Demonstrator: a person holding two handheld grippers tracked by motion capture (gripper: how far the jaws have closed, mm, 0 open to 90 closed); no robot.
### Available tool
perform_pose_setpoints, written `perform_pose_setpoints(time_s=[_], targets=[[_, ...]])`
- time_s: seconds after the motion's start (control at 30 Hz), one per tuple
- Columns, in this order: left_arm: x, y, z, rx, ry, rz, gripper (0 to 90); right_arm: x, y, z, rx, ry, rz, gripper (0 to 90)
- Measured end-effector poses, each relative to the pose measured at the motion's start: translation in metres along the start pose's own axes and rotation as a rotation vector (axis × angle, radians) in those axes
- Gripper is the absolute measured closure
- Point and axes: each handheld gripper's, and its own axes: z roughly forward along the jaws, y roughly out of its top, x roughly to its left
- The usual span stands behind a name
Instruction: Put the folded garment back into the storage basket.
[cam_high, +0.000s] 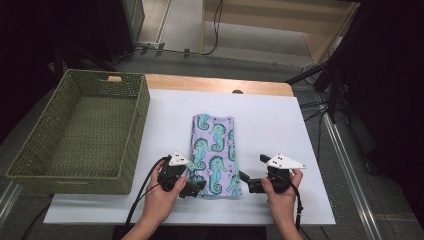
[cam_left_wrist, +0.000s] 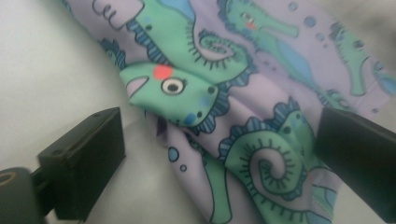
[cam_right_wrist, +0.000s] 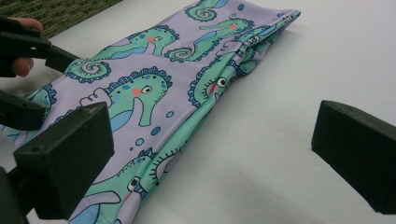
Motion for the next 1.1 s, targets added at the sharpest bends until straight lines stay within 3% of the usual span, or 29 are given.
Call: perform_pose_setpoints(time_s=[0.23,0.37,0.73,0.97,1.1], targets=[[-0.01,-0.001,0.002,0.012,0.054,0.005,3.2,0.001,0.0,0.001,-0.001,0.002,-0.003,0.0],[-0.017,-0.002,0.003,0.008,0.097,0.031,15.8,0.001,0.0,0.002,0.005,0.003,-0.002,0.0],[-0.019,-0.005,0.001,-0.019,0.085,0.016,35.7,0.003,0.006,0.013,0.012,0.029,0.009,0.0],[-0.021,-0.005,0.002,-0.022,0.088,0.022,39.2,-0.014,0.028,0.046,0.036,0.048,0.078,0.0],[-0.019,-0.005,0.001,-0.026,0.074,0.011,38.2,-0.02,0.042,0.063,0.058,0.034,0.08,0.0]])
